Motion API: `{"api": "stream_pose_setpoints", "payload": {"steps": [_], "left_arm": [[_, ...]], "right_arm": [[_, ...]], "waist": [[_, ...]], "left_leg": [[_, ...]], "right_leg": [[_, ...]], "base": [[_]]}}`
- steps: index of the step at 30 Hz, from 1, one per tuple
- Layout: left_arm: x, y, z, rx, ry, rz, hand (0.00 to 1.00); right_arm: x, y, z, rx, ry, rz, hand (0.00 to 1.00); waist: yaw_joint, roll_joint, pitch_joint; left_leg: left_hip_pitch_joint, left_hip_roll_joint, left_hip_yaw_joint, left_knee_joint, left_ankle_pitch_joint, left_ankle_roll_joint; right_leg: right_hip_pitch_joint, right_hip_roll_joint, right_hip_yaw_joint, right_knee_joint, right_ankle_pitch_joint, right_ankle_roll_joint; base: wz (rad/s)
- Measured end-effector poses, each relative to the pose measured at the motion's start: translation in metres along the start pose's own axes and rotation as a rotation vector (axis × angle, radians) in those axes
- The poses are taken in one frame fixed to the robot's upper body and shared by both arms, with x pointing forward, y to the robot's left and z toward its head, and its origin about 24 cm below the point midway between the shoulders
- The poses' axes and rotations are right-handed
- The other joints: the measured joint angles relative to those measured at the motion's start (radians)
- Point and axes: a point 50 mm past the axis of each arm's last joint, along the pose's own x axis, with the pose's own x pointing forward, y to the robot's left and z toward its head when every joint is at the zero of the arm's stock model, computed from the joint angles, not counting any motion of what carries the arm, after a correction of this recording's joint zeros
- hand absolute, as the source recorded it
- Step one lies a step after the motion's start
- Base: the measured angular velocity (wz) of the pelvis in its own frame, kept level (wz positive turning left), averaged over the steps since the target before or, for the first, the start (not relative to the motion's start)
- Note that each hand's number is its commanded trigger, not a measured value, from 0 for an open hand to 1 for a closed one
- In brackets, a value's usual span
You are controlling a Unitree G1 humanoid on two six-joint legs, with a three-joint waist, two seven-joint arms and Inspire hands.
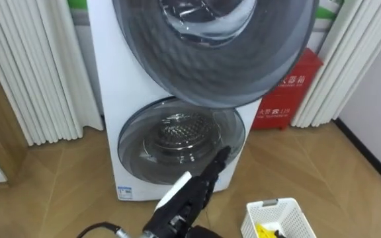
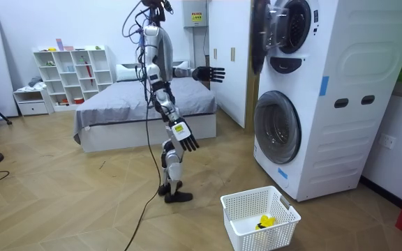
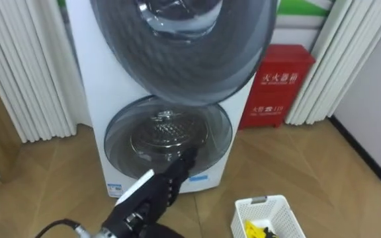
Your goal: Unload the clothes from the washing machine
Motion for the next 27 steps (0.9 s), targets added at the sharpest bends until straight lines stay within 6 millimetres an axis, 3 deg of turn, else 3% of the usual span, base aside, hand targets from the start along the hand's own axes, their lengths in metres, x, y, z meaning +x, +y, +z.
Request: {"api": "stream_pose_setpoints", "payload": {"steps": [4,7,10,15,18,19,21,22,24,25,26,27], "left_arm": [[0.003,-0.007,0.001,0.004,-0.004,-0.044,0.0],[0.006,-0.012,0.003,0.007,-0.016,-0.08,0.0],[0.011,-0.019,0.004,-0.005,-0.022,-0.111,0.0],[0.013,-0.02,-0.015,-0.012,0.054,-0.118,0.0],[0.004,-0.01,-0.049,0.042,0.209,-0.069,0.0],[-0.007,-0.005,-0.069,0.058,0.285,-0.03,0.0],[-0.042,0.01,-0.12,0.052,0.517,0.087,0.0],[-0.055,0.014,-0.134,0.039,0.586,0.13,0.0],[-0.12,0.03,-0.177,-0.025,0.862,0.354,0.0],[-0.137,0.032,-0.184,-0.044,0.922,0.413,0.0],[-0.169,0.034,-0.195,-0.073,1.033,0.53,0.0],[-0.183,0.035,-0.198,-0.083,1.082,0.585,0.0]], "right_arm": [[0.003,0.006,0.008,-0.024,-0.018,0.026,0.0],[0.005,0.008,0.013,-0.039,-0.029,0.036,0.0],[0.007,0.014,0.02,-0.065,-0.037,0.048,0.0],[0.008,0.022,0.019,-0.079,-0.031,0.074,0.0],[0.007,0.02,0.019,-0.073,-0.03,0.073,0.0],[0.007,0.02,0.017,-0.068,-0.028,0.071,0.0],[0.004,0.015,0.008,-0.027,-0.011,0.051,0.0],[0.003,0.013,0.004,-0.011,-0.003,0.044,0.0],[-0.001,0.008,-0.008,0.039,0.023,0.02,0.0],[-0.002,0.006,-0.012,0.053,0.029,0.012,0.0],[-0.005,0.003,-0.017,0.081,0.042,-0.004,0.0],[-0.005,0.001,-0.02,0.091,0.049,-0.011,0.0]], "waist": [[-0.005,0.008,-0.0037],[-0.004,0.018,-0.0011],[-0.001,0.041,0.0046],[0.007,0.046,0.0044],[0.03,0.04,0.008],[0.044,0.036,0.01],[0.072,0.036,0.0042],[0.079,0.027,0.0057],[0.109,0.015,-0.0052],[0.116,0.016,-0.0059],[0.129,0.01,-0.0113],[0.138,0.017,-0.0089]], "left_leg": [[0.003,0.0,-0.035,0.0,0.011,0.019],[0.005,0.003,-0.059,-0.007,0.01,0.025],[0.001,0.016,-0.079,-0.016,-0.004,0.069],[0.002,0.018,-0.078,-0.024,0.004,0.058],[0.004,0.02,-0.07,-0.026,0.007,0.051],[0.007,0.022,-0.065,-0.029,0.008,0.048],[0.027,0.026,-0.054,-0.038,0.007,0.038],[0.031,0.028,-0.054,-0.038,0.005,0.035],[0.034,0.035,-0.052,-0.035,-0.002,0.024],[0.034,0.037,-0.052,-0.034,-0.003,0.021],[0.036,0.039,-0.053,-0.033,-0.003,0.02],[0.036,0.04,-0.055,-0.033,-0.003,0.02]], "right_leg": [[0.004,0.005,0.001,0.001,-0.009,-0.008],[0.002,0.014,0.0,0.003,-0.015,-0.019],[-0.005,0.035,0.002,0.005,-0.012,-0.032],[-0.012,0.038,0.001,0.008,-0.019,-0.045],[-0.02,0.043,0.014,0.021,-0.024,-0.053],[-0.02,0.047,0.021,0.02,-0.026,-0.056],[-0.008,0.052,0.026,0.017,-0.031,-0.064],[-0.004,0.054,0.026,0.017,-0.034,-0.066],[0.0,0.063,0.033,0.012,-0.039,-0.072],[0.005,0.065,0.033,0.004,-0.038,-0.074],[0.007,0.066,0.031,0.003,-0.038,-0.075],[0.008,0.067,0.03,0.002,-0.039,-0.075]], "base": [[0.0],[0.03],[-0.05],[-0.02],[-0.1],[-0.21],[-0.18],[0.0],[-0.07],[-0.06],[0.0],[0.0]]}}
